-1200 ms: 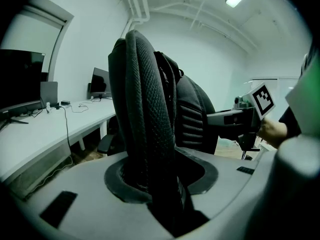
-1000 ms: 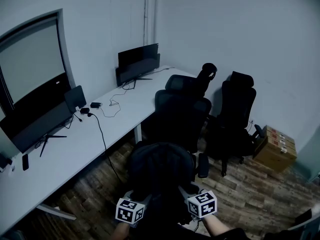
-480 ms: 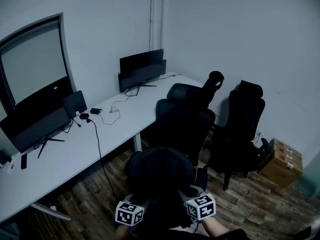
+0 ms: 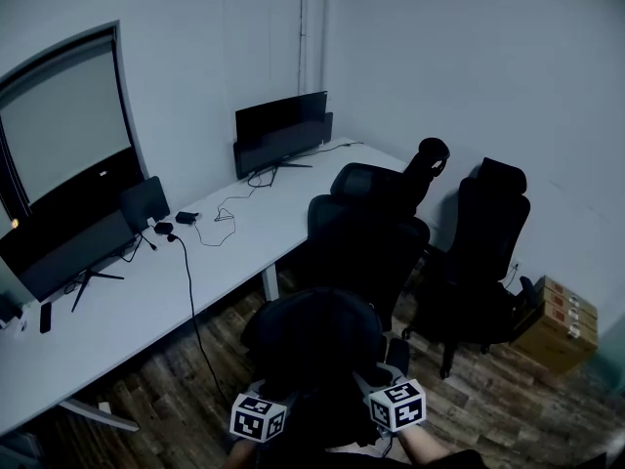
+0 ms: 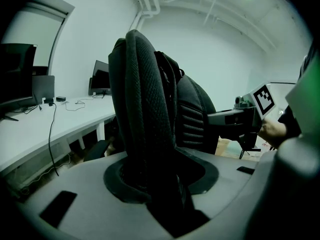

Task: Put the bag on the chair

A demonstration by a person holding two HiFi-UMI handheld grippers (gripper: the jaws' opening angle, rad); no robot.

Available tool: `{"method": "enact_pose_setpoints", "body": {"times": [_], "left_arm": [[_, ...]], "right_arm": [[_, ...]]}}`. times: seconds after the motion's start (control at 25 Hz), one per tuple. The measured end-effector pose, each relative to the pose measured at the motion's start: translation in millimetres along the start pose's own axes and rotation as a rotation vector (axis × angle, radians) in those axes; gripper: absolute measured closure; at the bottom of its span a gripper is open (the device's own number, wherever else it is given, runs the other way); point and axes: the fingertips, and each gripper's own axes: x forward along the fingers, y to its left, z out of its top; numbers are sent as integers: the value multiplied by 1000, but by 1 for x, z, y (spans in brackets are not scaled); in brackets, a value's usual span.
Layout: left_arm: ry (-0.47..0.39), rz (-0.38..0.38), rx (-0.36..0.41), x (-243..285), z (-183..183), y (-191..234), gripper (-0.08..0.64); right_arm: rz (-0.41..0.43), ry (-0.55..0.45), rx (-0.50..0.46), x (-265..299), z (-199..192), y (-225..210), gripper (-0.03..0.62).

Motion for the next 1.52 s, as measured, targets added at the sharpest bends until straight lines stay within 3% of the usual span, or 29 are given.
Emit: {"method": "enact_pose_setpoints", "body": {"times": [0.52,1.04,1.32,1.52], "left_arm": [[82,-160,52,52,41,68,388],[140,-348,183,74,81,149,388],[150,-377,180,91,91,169,388],[137,-343,148,114,99,174,387]], "right_arm": [[-169,20,107,62,28,-20,477],[-357,-25,238,122,56,-2,477],[-385,-11,238,143,66,-9,477],[-355,3,213,161,73,-33,477]]}}
